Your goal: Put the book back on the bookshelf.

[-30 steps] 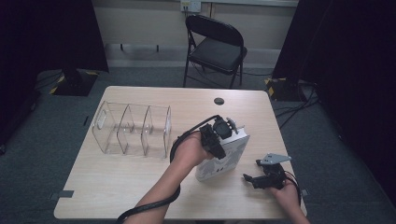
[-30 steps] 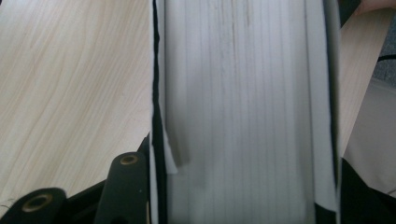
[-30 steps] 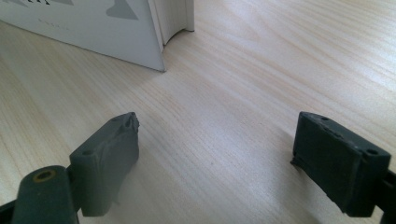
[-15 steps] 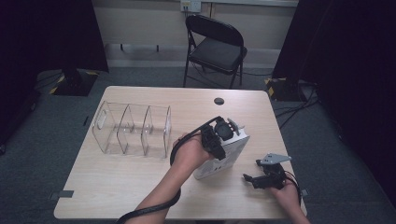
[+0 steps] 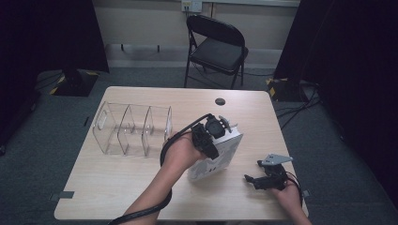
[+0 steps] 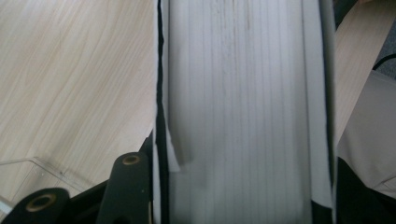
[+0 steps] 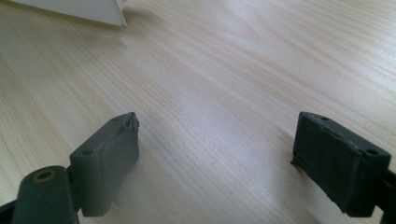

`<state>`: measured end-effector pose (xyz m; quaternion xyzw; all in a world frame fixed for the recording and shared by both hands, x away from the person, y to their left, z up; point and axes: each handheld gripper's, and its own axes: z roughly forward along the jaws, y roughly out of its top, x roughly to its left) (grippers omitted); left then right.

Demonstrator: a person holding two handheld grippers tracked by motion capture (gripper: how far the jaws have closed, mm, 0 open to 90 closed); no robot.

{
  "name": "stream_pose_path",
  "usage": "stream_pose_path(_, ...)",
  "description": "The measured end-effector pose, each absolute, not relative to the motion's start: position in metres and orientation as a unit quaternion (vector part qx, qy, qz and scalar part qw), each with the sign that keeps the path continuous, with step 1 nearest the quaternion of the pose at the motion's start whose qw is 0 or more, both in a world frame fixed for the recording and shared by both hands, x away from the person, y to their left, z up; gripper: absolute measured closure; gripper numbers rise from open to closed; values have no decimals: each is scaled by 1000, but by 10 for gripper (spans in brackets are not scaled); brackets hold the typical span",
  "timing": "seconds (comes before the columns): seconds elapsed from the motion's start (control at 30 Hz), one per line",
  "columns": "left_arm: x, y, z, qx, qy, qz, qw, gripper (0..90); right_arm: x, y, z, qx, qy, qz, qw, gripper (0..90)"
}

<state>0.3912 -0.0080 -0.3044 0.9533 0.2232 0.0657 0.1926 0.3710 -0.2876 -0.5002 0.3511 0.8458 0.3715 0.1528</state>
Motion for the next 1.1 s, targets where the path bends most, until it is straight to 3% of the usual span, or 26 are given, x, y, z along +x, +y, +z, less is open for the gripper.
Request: stream_pose_path(1.1, 378, 61, -290, 940, 280, 67, 184, 531, 371, -288, -500, 350, 846, 372, 152, 136)
